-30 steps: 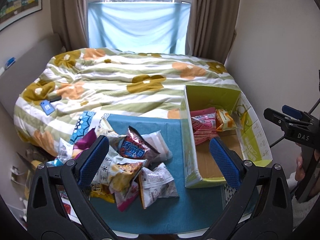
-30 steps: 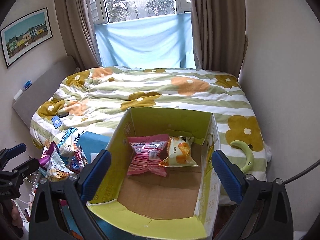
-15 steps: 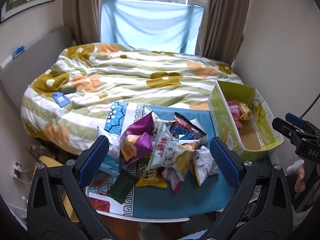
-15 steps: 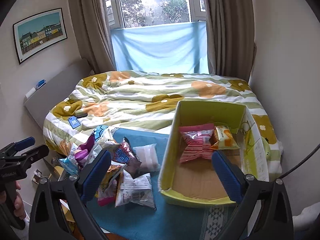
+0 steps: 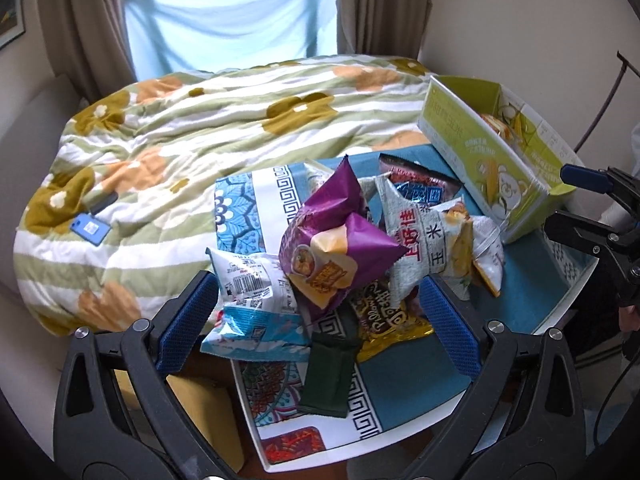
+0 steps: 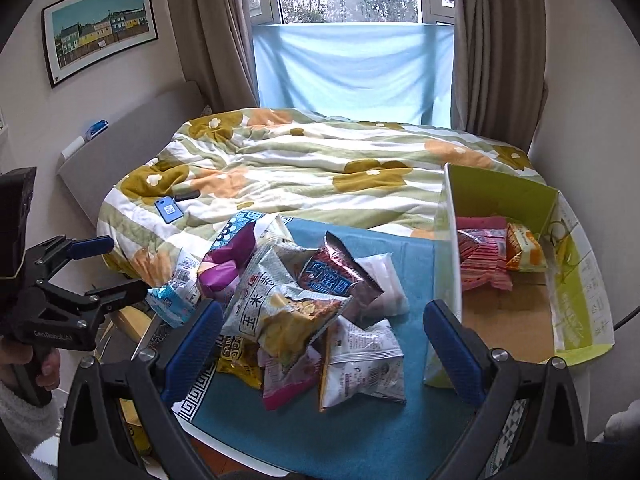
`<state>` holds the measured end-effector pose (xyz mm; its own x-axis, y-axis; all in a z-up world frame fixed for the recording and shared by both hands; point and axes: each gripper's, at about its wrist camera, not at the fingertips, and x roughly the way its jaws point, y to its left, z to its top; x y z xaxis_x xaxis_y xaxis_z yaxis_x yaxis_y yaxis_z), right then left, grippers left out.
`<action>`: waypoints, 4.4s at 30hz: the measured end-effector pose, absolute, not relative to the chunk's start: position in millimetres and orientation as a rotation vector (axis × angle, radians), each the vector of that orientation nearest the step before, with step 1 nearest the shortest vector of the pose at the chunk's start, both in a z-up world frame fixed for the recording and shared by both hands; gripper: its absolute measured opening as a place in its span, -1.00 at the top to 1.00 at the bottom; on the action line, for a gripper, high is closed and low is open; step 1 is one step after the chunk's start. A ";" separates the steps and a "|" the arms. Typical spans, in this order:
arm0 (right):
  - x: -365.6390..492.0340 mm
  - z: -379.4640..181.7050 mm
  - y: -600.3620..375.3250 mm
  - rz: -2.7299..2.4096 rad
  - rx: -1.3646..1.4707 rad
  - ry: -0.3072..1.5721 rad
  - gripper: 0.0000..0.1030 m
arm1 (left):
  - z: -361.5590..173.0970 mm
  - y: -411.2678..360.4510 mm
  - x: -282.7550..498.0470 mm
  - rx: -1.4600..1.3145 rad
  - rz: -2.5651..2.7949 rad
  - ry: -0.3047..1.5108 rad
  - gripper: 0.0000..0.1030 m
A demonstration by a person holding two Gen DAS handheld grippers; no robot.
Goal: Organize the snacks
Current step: 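Grasp purple chip bag with left tool while right tool grasps grey corn-chip bag, then carry purple bag with left tool while right tool carries grey bag to box, then release purple bag into box with left tool while right tool drops grey bag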
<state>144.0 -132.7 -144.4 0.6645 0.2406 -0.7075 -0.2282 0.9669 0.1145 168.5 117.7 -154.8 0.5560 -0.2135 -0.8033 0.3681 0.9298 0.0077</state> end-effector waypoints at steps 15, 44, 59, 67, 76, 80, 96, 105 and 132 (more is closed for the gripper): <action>169.6 -206.9 -72.8 0.307 -0.208 0.889 -0.95 | -229.4 78.6 211.4 0.518 -0.503 0.939 -0.94; 195.2 -256.0 -41.2 0.474 -0.589 0.845 -0.95 | -244.7 61.8 220.8 0.541 -0.567 0.958 -0.30; 203.0 -267.2 -43.6 0.514 -0.550 0.915 -0.20 | -235.0 64.3 215.0 0.462 -0.525 0.957 -0.29; 198.0 -256.4 -53.8 0.492 -0.467 0.896 0.00 | -221.4 63.7 207.6 0.445 -0.510 0.933 -0.30; 179.9 -226.2 -63.7 0.450 -0.415 0.856 0.01 | -186.7 57.5 195.9 0.412 -0.485 0.878 -0.30; 169.3 -206.1 -73.8 0.419 -0.391 0.835 0.01 | -163.1 49.5 191.7 0.407 -0.491 0.830 -0.30; 159.6 -110.7 -194.9 0.175 -0.146 0.710 0.01 | -78.7 -61.0 196.3 0.314 -0.475 0.743 -0.30; 169.9 -104.4 -310.1 0.101 -0.029 0.719 0.01 | -93.1 -188.4 227.9 0.241 -0.465 0.842 -0.30; 214.0 -144.8 -429.8 0.222 0.179 0.858 0.01 | -141.3 -245.0 213.0 0.168 -0.243 0.974 -0.94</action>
